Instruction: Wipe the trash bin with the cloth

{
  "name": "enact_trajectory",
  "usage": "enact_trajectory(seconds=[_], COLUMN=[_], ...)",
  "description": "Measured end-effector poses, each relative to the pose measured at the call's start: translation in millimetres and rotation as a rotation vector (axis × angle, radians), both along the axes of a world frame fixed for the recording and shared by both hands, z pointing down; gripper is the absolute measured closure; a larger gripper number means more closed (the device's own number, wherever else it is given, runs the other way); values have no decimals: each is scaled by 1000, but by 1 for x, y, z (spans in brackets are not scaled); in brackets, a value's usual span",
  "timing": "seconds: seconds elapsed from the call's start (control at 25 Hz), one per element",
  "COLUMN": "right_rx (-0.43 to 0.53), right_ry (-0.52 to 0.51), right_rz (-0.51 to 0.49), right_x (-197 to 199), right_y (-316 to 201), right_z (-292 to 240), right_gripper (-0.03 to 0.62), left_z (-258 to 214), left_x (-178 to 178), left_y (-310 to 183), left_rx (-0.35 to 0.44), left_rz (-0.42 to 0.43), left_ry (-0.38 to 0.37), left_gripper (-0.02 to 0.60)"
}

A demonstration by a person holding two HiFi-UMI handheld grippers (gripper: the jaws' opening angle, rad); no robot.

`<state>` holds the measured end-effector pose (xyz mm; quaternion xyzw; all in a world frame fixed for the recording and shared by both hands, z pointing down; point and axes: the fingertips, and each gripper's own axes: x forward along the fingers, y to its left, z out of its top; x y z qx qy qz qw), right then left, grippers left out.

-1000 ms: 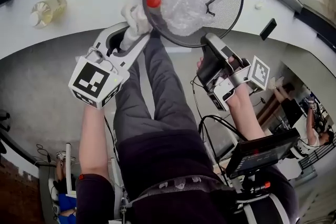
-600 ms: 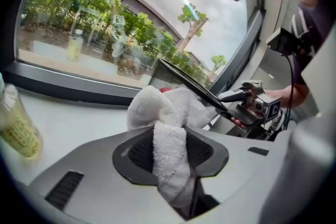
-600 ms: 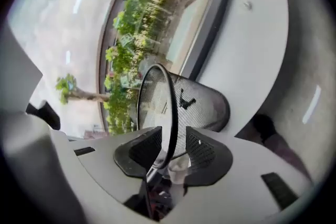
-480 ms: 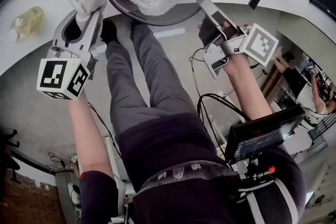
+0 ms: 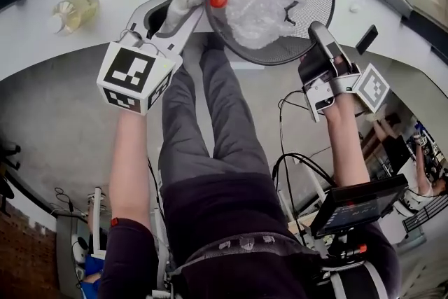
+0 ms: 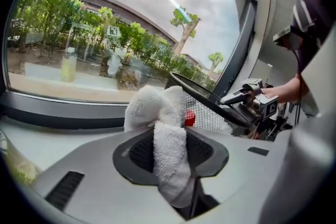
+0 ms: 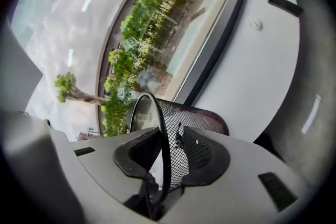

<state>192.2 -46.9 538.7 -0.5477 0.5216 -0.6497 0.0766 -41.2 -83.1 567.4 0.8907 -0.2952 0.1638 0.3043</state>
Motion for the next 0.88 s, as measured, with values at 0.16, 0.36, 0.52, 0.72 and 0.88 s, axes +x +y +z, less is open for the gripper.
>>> enact_trajectory(seconds=[0.16, 0.36, 0.52, 0.72, 0.88], right_rx=[-66, -144, -189, -174, -147], right_ry=[-76, -199, -290, -300, -247], right_rz=[100, 173, 173, 164, -17], right_x=[-8, -41, -70, -71, -70], right_y=[17, 45, 58, 60, 61], right_z=[-3, -7, -5, -4, -3], right_gripper=[473, 474, 474, 474, 473], left_z=[-7, -18, -17, -15, -5], left_x=[5, 0, -7, 6, 14], left_y=[23, 45, 66, 94, 110], left_rx=[-23, -60, -97, -135, -141], left_rz=[22, 28, 58, 128, 193], left_ry=[25, 45, 26, 42, 16], left_gripper=[472, 472, 472, 472, 472])
